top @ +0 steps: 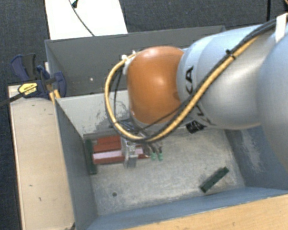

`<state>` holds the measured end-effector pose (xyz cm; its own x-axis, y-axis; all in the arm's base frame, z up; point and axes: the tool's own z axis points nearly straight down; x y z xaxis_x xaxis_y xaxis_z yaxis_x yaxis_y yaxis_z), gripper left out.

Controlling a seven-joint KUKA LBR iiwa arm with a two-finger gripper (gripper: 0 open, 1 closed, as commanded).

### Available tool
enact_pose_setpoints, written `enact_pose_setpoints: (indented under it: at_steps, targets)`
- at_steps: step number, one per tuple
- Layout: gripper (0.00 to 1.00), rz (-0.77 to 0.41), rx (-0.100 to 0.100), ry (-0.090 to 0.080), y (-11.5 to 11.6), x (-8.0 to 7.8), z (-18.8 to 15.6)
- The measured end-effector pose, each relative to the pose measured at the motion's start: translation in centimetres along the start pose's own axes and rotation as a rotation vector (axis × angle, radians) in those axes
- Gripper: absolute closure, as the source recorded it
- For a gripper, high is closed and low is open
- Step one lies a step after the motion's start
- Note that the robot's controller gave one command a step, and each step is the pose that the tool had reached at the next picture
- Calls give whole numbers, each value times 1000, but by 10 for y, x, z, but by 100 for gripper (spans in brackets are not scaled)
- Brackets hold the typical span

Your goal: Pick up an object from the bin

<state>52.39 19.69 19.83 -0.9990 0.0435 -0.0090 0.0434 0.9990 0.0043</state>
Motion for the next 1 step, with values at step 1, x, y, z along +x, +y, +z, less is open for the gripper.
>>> enact_pose_setpoints:
  at_steps: [1]
  targets:
    - [100,-71,0,-3,8,-4,-136]
